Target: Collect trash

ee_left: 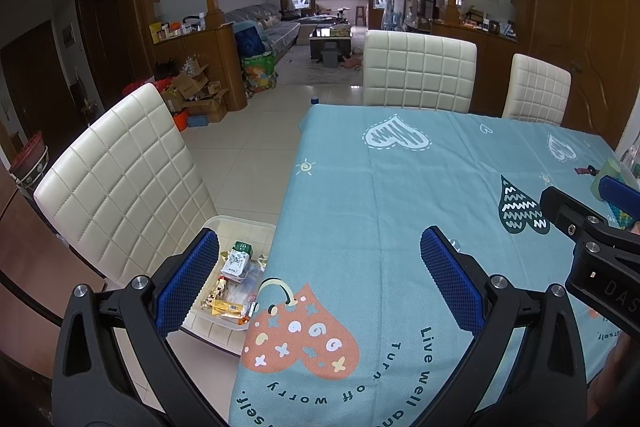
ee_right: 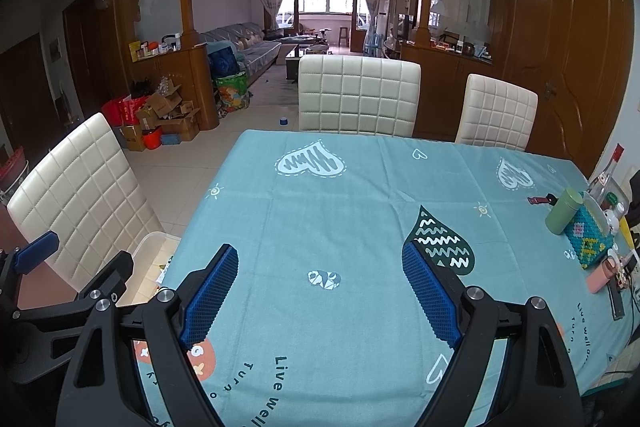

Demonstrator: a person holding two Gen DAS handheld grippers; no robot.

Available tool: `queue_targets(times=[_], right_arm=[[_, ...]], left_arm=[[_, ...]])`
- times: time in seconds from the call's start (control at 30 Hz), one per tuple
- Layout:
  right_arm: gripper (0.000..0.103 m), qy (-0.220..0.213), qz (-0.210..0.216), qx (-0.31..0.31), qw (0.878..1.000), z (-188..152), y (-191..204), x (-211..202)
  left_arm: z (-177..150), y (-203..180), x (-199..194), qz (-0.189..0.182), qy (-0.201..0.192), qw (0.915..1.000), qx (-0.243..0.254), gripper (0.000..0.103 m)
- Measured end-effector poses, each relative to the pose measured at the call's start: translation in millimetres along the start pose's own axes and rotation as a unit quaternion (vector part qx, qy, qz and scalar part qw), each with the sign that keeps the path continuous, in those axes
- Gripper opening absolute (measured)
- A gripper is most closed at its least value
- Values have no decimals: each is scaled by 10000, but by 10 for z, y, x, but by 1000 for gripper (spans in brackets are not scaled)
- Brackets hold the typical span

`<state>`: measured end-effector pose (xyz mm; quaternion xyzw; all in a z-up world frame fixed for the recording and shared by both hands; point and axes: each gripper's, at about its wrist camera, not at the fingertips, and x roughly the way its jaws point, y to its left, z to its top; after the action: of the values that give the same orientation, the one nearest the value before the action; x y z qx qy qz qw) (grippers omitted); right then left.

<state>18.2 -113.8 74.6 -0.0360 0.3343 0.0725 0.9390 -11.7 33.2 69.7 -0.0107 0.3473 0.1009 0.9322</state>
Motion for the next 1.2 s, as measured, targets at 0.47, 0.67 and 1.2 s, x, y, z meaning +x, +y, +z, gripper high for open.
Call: queue_targets(times=[0.47,0.67,1.2], right_arm=[[82,-8,17,-8,10000,-2,56,-1],[82,-1,21,-1,10000,-4,49,-4],[82,-22,29,20,10000,-17,208,-30]], left_arm=[[2,-8,-3,5,-1,10000,5,99],[1,-12,-5,4,-1,10000,5,99],[-1,-25,-10,-3,-5,10000,22,99]])
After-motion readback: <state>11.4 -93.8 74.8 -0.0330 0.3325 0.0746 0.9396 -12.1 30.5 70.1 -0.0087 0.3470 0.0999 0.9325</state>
